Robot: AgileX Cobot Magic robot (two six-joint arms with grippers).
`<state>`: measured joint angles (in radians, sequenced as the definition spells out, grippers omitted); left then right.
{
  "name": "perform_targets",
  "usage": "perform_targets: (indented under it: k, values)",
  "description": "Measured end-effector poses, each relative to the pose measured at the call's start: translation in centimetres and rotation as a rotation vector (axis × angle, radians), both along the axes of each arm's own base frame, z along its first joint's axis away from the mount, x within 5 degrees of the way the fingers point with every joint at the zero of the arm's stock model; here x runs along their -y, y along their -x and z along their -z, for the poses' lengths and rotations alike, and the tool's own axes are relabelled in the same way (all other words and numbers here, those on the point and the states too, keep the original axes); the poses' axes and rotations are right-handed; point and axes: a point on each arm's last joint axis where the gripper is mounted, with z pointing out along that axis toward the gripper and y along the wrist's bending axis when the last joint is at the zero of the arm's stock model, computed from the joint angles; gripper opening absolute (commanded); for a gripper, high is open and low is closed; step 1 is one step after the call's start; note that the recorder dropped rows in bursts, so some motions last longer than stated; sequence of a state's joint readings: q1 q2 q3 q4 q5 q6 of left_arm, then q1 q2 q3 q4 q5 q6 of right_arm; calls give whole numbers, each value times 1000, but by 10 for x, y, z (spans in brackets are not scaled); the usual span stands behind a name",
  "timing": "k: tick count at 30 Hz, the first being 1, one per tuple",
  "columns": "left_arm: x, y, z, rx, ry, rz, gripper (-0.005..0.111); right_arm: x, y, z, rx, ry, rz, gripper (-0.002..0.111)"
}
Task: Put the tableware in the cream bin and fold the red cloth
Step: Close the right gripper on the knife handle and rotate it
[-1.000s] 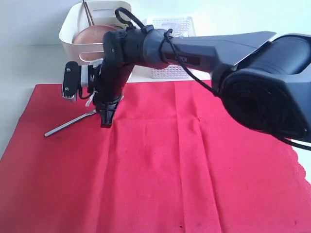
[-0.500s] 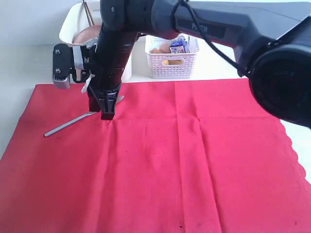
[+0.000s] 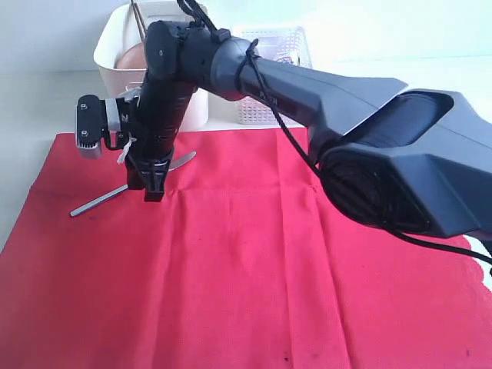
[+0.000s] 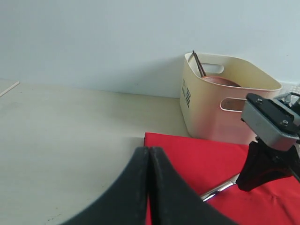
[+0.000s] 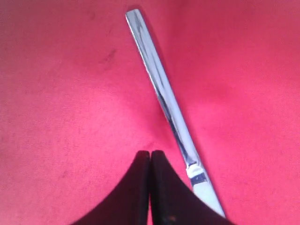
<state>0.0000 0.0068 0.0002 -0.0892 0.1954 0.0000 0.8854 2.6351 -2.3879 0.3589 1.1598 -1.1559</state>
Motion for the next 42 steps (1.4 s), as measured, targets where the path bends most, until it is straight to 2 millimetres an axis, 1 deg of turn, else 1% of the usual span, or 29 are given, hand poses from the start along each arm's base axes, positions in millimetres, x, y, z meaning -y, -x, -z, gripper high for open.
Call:
perform_targets:
  k: [3, 5, 7, 8, 10, 15, 17, 22, 25, 27, 29, 35, 41, 42]
  values:
    - [0, 0, 0, 0, 0, 0, 3, -1, -1, -1, 11, -12, 5, 27]
    - [0, 0, 0, 0, 0, 0, 3, -2, -2, -3, 22, -25, 9, 43]
    - [0, 0, 0, 0, 0, 0, 3, -3, -3, -3, 27, -30, 12, 57]
    - [0, 0, 0, 0, 0, 0, 3, -3, -3, -3, 30, -34, 14, 62]
    - [0, 0, 0, 0, 0, 0, 3, -4, -3, -4, 29, -49, 20, 65]
    - [0, 0, 0, 0, 0, 0, 3, -9, -4, -6, 21, -108, 60, 61]
    - [0, 0, 0, 0, 0, 0, 3, -11, -6, -2, 13, -123, 94, 59]
    - [0, 0, 0, 0, 0, 0, 3, -10, -4, 22, -45, -70, 121, 57]
    - [0, 0, 0, 0, 0, 0, 3, -9, -2, 23, -78, -50, 127, 56]
    - [0, 0, 0, 0, 0, 0, 3, -8, -1, 24, -85, -36, 132, 53]
    - [0, 0, 0, 0, 0, 0, 3, -7, -1, 24, -90, -25, 140, 47]
    - [0, 0, 0, 0, 0, 0, 3, -3, 3, 24, -119, 24, 123, 18]
    - [0, 0, 0, 0, 0, 0, 3, 0, 4, 20, -125, 50, 115, 0]
    - [0, 0, 0, 0, 0, 0, 3, 0, 4, 17, -122, 51, 119, 0]
